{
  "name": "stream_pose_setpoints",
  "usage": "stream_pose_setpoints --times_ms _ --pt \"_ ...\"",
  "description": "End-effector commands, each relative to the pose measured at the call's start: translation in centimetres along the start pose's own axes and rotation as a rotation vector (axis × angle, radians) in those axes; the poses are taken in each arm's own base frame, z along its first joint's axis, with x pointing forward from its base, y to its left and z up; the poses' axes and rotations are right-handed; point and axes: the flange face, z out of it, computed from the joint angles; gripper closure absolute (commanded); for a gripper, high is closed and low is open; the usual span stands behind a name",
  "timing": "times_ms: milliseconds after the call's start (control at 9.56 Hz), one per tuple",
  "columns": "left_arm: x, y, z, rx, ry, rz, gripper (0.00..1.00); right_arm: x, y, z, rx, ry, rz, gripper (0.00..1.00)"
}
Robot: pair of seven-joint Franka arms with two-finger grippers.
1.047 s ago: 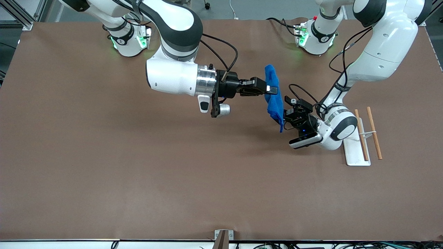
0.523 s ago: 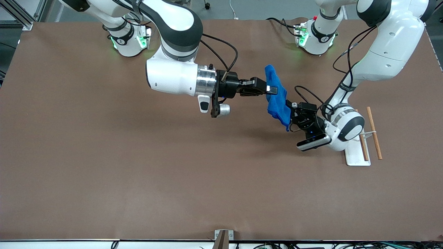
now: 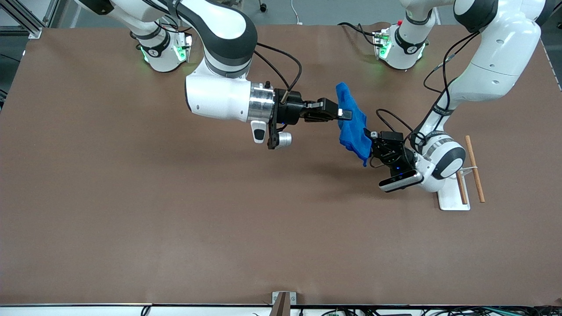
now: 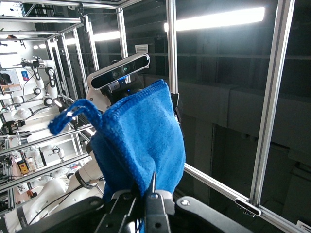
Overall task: Right arm passes towel to left arm to hang
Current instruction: 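Grasp the hanging towel with the left gripper beside the right gripper, then open the right gripper and withdraw it while the left gripper holds towel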
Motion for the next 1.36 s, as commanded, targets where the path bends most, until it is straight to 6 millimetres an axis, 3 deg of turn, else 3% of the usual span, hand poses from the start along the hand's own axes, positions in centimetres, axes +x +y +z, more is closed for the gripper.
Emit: stream_pose_setpoints --times_ms 0,209,314,523,733,1047,1256 --pt "0.1 0.6 -0.6 0.034 0.014 -0.047 1.00 1.2 0.7 -0.8 0.001 0.008 0.013 0.00" --pt "0.8 1.6 -1.2 0.049 0.017 -0.050 1.00 3.2 1.4 -4.5 -0.039 0.068 -0.003 0.00" --pt "1.2 3.2 -1.3 0.064 0.015 -0.090 1.00 3.9 1.6 -7.1 -0.120 0.071 -0.073 0.00" --pt "2.3 6.7 -1.6 0.133 0.003 -0.189 1.00 6.8 2.2 -13.6 -0.346 0.001 -0.221 0.00" --pt "3.4 9.5 -2.2 0.229 -0.007 -0.265 1.00 9.1 4.4 -19.7 -0.589 -0.044 -0.283 0.00" --pt "5.2 13.8 -1.5 0.456 0.096 -0.446 1.00 12.4 7.3 -31.9 -0.822 0.001 -0.179 0.00" --pt "7.2 15.8 -1.9 0.675 0.134 -0.515 1.00 12.8 6.7 -37.7 -1.021 0.094 -0.219 0.00"
